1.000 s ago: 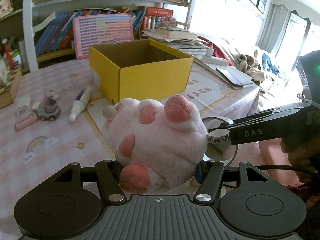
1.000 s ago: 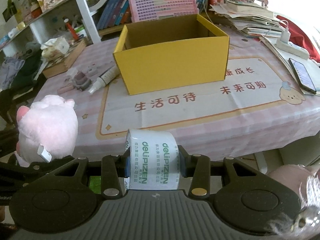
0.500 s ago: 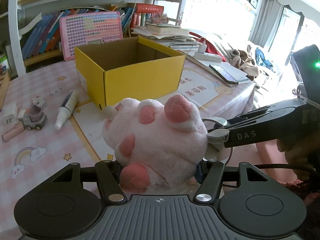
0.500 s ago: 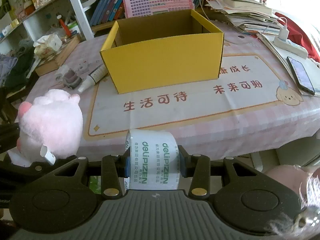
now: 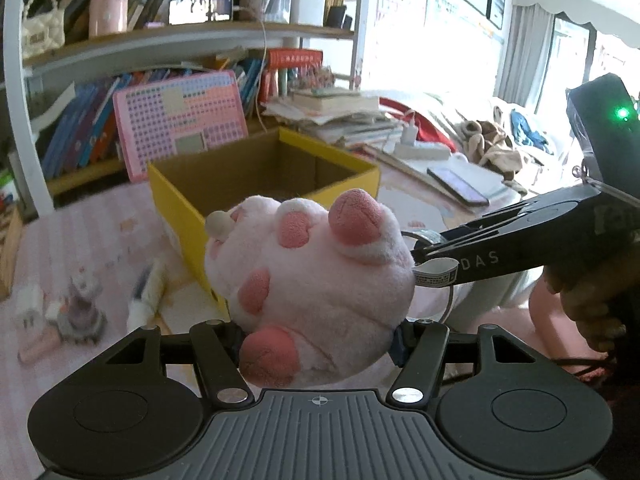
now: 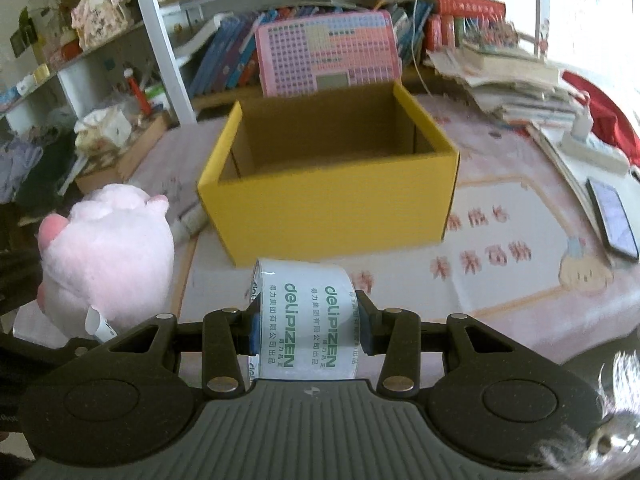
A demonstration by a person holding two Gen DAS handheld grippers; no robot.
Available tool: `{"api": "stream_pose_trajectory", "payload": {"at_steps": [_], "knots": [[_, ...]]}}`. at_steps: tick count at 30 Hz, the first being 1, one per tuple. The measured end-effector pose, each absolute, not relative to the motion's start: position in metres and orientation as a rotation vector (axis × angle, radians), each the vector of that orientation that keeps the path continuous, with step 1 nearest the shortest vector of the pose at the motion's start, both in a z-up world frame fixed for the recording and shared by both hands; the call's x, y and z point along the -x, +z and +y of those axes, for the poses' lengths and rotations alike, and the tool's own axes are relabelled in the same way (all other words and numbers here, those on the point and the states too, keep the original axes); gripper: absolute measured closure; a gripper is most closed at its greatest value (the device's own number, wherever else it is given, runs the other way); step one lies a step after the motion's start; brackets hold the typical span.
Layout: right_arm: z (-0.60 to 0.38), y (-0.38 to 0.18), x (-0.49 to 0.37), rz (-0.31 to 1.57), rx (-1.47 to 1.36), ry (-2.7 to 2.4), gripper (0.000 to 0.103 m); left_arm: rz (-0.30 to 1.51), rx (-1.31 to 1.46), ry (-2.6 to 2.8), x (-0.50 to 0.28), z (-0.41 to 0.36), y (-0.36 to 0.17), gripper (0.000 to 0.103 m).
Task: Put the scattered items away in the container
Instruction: 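Carry the plush toy and tape roll up toward the yellow cardboard box, then lower both held items into the yellow box and open both tools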
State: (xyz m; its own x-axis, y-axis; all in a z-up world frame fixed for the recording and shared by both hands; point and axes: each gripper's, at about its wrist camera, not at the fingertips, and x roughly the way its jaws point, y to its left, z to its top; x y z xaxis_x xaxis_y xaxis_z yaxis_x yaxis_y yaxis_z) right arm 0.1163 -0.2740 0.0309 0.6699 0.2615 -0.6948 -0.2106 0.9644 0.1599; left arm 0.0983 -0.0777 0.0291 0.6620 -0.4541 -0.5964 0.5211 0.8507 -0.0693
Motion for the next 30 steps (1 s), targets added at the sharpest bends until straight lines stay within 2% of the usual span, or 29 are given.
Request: {"api": "stream_pose_trajectory", "payload": {"at_steps": [19, 30], "knots": [[-0.297, 0.072, -0.232, 0.644, 0.022, 0.399, 0.063, 0.550, -0.105, -0.418, -0.187, -0.108, 0.057, 0.041], [-0.294, 0.055, -0.323, 0.659, 0.197, 0.522, 0.063, 0.599, -0.130, -0.315, -0.256, -0.131, 0.036, 0.041]]}}
